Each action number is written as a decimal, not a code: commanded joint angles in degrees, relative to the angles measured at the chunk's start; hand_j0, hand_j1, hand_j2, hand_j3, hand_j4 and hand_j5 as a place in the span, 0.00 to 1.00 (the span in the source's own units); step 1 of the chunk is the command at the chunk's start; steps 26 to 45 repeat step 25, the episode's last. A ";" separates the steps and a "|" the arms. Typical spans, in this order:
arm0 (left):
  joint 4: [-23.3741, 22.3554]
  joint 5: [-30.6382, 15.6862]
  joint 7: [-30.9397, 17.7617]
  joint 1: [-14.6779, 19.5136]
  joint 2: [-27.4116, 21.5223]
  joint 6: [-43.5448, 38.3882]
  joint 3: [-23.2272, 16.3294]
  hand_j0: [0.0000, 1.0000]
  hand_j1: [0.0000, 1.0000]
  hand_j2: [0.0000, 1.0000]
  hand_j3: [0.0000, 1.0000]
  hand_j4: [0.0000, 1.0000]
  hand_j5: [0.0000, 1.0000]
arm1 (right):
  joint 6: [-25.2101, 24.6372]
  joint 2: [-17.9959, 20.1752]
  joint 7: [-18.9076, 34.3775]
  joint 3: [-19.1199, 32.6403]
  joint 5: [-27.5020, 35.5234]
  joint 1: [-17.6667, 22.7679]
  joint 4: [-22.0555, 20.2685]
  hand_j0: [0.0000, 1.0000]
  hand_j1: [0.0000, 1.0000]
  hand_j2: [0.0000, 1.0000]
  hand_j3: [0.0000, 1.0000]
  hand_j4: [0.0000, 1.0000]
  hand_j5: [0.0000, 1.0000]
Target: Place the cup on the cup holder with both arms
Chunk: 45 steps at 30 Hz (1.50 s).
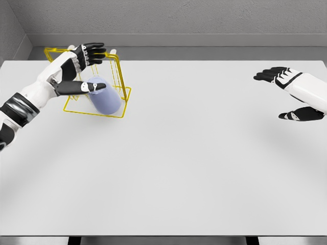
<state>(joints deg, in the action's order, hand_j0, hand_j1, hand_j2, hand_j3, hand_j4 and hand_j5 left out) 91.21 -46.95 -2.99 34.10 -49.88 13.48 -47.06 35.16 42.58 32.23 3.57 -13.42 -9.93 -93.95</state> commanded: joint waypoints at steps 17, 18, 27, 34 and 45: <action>2.04 0.02 0.00 -0.79 -5.84 13.06 0.13 1.00 1.00 1.00 1.00 1.00 1.00 | -0.16 0.05 -0.06 0.30 0.41 0.35 -0.01 1.00 1.00 1.00 1.00 1.00 1.00; 2.04 0.02 0.00 -1.05 -6.54 14.73 0.13 1.00 1.00 1.00 1.00 1.00 1.00 | -0.16 0.05 -0.06 0.39 0.41 0.35 -0.01 1.00 1.00 1.00 1.00 1.00 1.00; 1.07 -0.16 0.00 -6.68 -14.72 21.52 0.83 1.00 1.00 1.00 1.00 1.00 1.00 | -0.16 0.05 0.03 0.30 0.41 0.35 -0.01 1.00 1.00 1.00 1.00 1.00 1.00; 1.07 -0.16 0.00 -6.68 -14.72 21.52 0.83 1.00 1.00 1.00 1.00 1.00 1.00 | -0.16 0.05 0.03 0.30 0.41 0.35 -0.01 1.00 1.00 1.00 1.00 1.00 1.00; 1.07 -0.16 0.00 -6.68 -14.72 21.52 0.83 1.00 1.00 1.00 1.00 1.00 1.00 | -0.16 0.05 0.03 0.30 0.41 0.35 -0.01 1.00 1.00 1.00 1.00 1.00 1.00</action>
